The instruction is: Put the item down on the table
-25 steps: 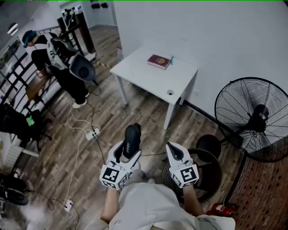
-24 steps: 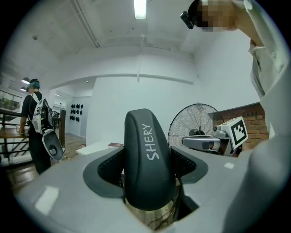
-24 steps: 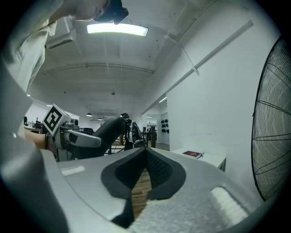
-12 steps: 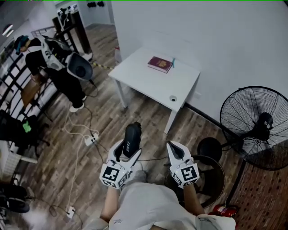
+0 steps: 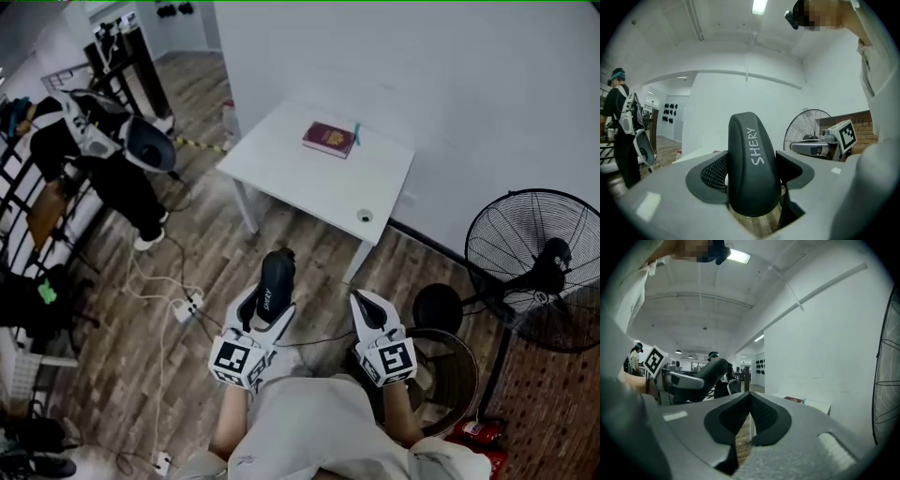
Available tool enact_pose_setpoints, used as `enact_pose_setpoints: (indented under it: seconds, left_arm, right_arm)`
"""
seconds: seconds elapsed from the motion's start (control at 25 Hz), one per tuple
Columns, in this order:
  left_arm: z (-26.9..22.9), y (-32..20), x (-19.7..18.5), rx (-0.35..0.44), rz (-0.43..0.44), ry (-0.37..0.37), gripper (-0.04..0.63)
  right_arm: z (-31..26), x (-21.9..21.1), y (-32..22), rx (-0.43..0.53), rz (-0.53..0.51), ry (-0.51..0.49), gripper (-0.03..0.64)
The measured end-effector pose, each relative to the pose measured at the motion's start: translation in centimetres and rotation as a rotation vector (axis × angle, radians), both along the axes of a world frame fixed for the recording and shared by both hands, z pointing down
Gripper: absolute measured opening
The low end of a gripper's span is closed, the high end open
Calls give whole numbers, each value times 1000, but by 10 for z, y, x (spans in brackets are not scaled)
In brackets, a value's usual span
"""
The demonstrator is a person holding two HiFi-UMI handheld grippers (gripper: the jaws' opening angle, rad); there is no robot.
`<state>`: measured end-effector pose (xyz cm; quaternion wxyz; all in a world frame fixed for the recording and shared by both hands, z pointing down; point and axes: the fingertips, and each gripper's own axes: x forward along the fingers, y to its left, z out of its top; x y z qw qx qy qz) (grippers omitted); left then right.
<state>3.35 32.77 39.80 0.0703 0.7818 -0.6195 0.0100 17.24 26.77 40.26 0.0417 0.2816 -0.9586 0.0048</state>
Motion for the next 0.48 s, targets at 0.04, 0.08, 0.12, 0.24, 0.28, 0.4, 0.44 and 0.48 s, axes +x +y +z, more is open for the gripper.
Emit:
enact_pose_setpoints:
  seconds: [0.04, 0.08, 0.12, 0.24, 0.28, 0.4, 0.44, 0.48]
  left_arm:
    - [2, -4, -6, 0, 7, 1, 337]
    - [3, -8, -12, 0, 13, 2, 337]
    - [5, -11, -17, 0, 19, 5, 337]
    - [9, -20, -34, 0, 33, 11, 337]
    - [9, -23, -38, 0, 37, 13, 337]
    - [12, -33, -47, -1, 46, 17, 337]
    - [14, -35, -50, 1, 51, 17, 337]
    - [16, -38, -52, 4, 55, 17, 337]
  right_arm:
    - [1, -5, -3, 0, 9, 4, 3]
    - [3, -10, -6, 0, 19, 7, 3]
    - [4, -15, -8, -1, 28, 9, 3]
    - [7, -30, -13, -5, 44, 8, 3]
    - [9, -34, -14, -6, 47, 10, 3]
    - [12, -42, -20, -11, 57, 21, 3]
    - [12, -43, -23, -13, 61, 25, 3]
    - [12, -45, -25, -14, 65, 28, 3]
